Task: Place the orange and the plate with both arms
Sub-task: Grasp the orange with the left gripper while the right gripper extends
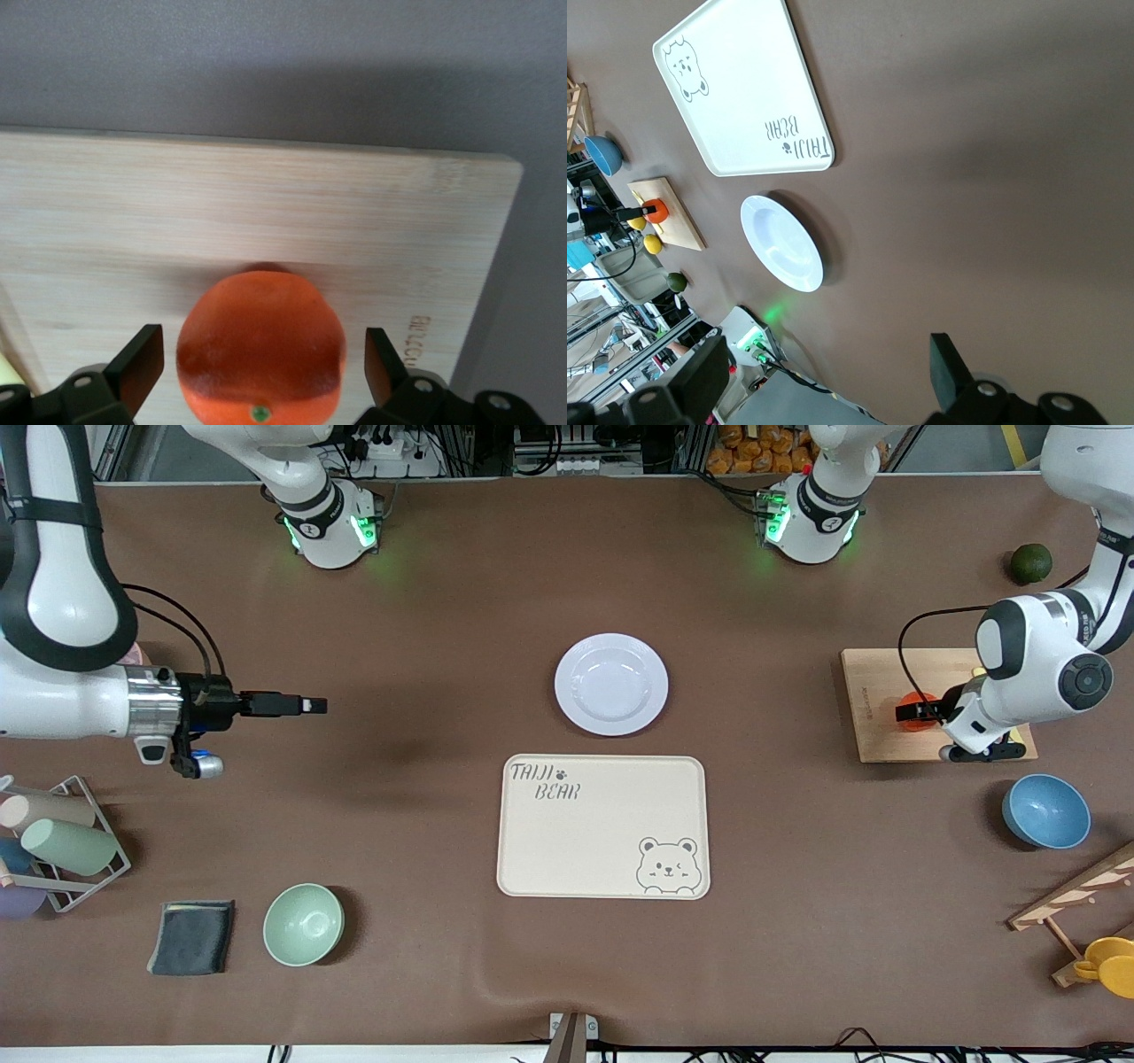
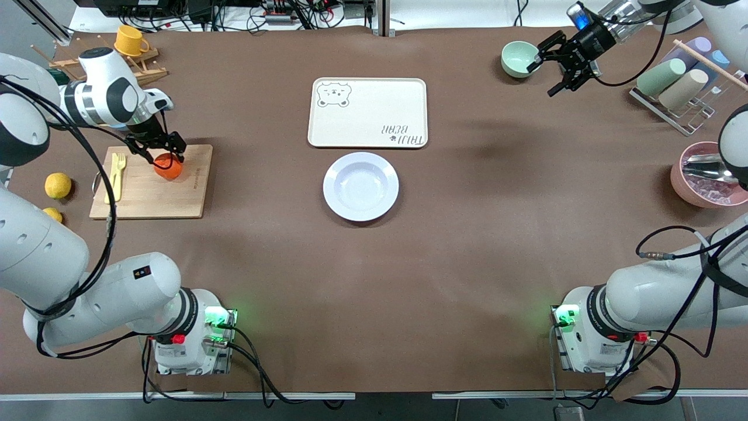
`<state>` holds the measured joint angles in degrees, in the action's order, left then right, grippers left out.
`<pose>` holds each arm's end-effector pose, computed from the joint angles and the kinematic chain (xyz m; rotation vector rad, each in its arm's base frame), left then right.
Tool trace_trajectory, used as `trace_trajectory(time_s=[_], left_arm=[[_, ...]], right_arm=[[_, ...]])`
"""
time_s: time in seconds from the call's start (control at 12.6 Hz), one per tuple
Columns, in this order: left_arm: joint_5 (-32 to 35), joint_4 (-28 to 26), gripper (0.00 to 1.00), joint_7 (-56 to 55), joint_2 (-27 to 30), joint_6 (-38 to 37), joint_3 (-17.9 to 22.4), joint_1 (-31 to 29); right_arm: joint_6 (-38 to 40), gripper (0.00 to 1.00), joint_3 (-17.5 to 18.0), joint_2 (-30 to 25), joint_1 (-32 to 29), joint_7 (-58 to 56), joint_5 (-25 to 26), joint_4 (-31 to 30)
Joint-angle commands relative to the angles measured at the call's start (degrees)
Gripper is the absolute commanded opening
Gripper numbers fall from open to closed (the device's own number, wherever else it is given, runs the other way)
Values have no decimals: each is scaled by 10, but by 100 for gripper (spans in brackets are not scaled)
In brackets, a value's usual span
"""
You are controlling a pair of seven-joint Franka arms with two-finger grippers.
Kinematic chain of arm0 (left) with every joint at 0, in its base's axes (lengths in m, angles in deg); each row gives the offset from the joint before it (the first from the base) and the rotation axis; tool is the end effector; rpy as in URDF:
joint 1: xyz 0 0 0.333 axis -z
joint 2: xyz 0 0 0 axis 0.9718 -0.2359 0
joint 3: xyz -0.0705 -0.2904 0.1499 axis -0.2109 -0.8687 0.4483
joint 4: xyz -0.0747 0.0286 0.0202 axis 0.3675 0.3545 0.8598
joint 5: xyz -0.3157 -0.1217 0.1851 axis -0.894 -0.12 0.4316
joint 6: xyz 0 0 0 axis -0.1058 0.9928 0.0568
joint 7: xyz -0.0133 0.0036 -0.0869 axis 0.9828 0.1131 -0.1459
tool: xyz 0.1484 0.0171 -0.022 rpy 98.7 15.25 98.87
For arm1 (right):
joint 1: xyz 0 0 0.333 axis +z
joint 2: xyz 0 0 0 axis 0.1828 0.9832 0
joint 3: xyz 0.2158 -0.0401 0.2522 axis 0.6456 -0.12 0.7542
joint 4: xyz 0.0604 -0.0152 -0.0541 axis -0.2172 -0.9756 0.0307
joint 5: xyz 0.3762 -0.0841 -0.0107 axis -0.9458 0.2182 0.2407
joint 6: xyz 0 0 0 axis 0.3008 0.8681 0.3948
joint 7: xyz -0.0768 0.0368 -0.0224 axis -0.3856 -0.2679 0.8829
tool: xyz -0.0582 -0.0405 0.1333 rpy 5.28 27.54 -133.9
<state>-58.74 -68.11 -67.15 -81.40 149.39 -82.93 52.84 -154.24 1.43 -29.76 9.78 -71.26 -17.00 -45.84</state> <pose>0.4855 0.1336 0.1874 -3.0906 -0.0796 0.4034 0.5529 0.0775 0.3859 -2.3569 0.2469 0.4635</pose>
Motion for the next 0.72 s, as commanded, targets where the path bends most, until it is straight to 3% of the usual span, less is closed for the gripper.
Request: trace_trajectory(time_s=[0.0,0.32,0.4,0.48,0.64], left_arm=[[17,2,100,-6,-7,9,-2,-3],[18,-6,100,-7,-7,5,-2,-5],[18,-9,87,-6,-7,3,-2,-7],[18,-9,54,-6,-7,-2,-3,-8],[18,-9,10,-6,-7,-10,-3,-7]], right_arm=[[-22,100,-1,-16,8,-12,-56,-42],[-47,100,0,-15,20,-67,-85,-74],[-61,100,-1,-17,32,-79,-86,-82],[-78,100,-1,-18,41,-84,-90,-91],[-95,100,-1,-15,58,-92,-115,-104]])
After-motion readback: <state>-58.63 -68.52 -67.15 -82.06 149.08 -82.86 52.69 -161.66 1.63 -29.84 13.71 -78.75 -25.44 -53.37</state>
